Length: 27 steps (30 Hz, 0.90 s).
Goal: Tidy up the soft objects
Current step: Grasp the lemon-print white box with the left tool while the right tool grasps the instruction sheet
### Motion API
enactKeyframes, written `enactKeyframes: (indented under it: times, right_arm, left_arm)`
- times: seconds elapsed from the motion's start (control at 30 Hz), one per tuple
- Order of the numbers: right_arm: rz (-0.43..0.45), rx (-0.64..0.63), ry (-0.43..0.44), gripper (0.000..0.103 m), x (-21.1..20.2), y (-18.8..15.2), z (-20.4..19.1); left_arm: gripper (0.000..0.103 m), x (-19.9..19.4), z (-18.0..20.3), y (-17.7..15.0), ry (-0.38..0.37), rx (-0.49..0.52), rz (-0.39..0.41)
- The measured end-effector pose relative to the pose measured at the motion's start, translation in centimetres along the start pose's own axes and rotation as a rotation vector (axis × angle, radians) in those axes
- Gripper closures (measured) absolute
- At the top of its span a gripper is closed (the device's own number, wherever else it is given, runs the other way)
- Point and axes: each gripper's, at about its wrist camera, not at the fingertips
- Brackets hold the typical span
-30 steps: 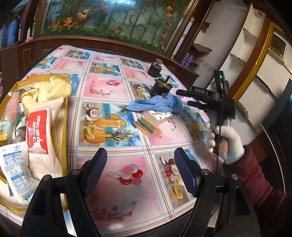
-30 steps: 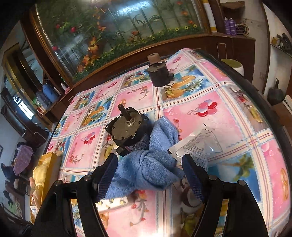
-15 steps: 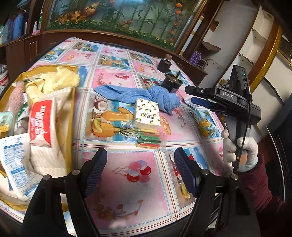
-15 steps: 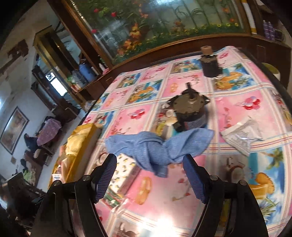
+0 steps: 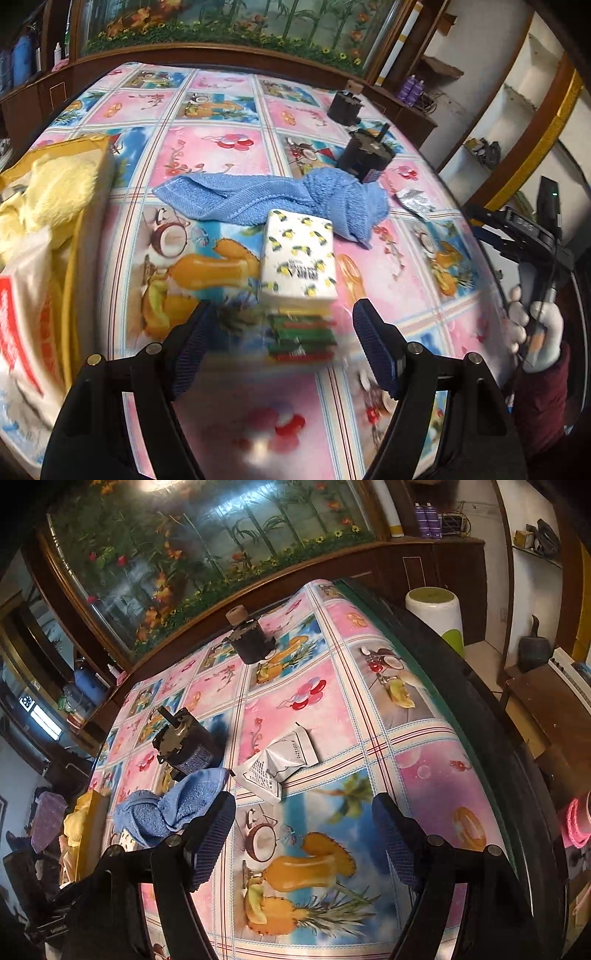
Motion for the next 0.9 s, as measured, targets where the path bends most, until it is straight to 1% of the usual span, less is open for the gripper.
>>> enactKeyframes:
  times: [0.07,0.13,0.27,0.47,0.5,0.53,0.57,0.6,0.63,0.7,0.73,0.77,0.8,0.87,0.9]
  right_arm:
    - [-0.018,0.006,0.008,0.023,1.0,0.4,-0.3]
    - [-0.044,0.006,0.036,0.023,2.3,0.9,-1.1]
    - [-0.106,-0.004,0.058,0.023,5.5,1.8,-3.1]
    - [-0.123,0.008,0.002,0.023,7.9,3.0,-3.9]
    - [-0.121,0.006,-0.011,0.023,8.0,3.1,-4.0]
    - [-0.125,-0.002,-0.024,0.023,8.2,3.3,-4.2]
    - [-0.131,-0.014,-0.039,0.024,8.4,3.4,-4.4]
    - [-0.135,-0.031,-0.063,0.024,8.5,3.5,-4.7]
    - [-0.14,-0.048,-0.086,0.026,8.7,3.4,-5.0]
    - [-0.147,-0.1,-0.161,0.042,9.0,3.3,-5.8]
    - [-0.148,-0.124,-0.191,0.063,9.1,3.2,-6.1]
    - [-0.145,-0.138,-0.194,0.063,9.0,3.1,-6.3]
    - [-0.138,-0.132,-0.173,0.064,8.8,2.9,-6.3]
    - [-0.126,-0.111,-0.148,0.065,8.3,2.6,-6.1]
    - [-0.114,-0.098,-0.133,0.065,7.9,2.4,-5.9]
  left_arm:
    - [0.027,1.3,0.4,0.6,0.031,0.016,-0.01]
    - [0.027,2.5,0.8,1.0,0.054,0.031,-0.024]
    - [0.028,4.1,1.4,1.8,0.071,0.05,-0.028]
    - [0.027,5.9,2.8,2.9,0.147,0.122,-0.019]
    - [0.025,6.1,3.0,2.9,0.16,0.132,-0.018]
    - [0.021,6.3,3.2,2.9,0.17,0.141,-0.017]
    - [0.018,6.6,3.3,2.9,0.178,0.15,-0.013]
    - [0.017,6.8,3.5,2.8,0.19,0.162,-0.006]
    - [0.016,6.9,3.8,2.7,0.202,0.178,0.002]
    - [0.016,7.0,3.8,2.6,0.193,0.191,0.017]
    - [0.019,6.9,3.8,2.6,0.192,0.189,0.02]
    - [0.043,6.6,3.7,2.6,0.191,0.188,0.032]
    - [0.054,6.2,3.7,2.7,0.184,0.19,0.038]
    - [0.053,5.3,3.1,3.0,0.145,0.151,0.028]
    - [0.053,4.7,3.0,3.0,0.134,0.146,0.036]
Point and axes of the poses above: each gripper's, at about its wrist camera, not at the fingertips, and x roughly the way its jaws point, z to its right, y to its top, and after that the axes turned 12 degrees about -x, right-handed
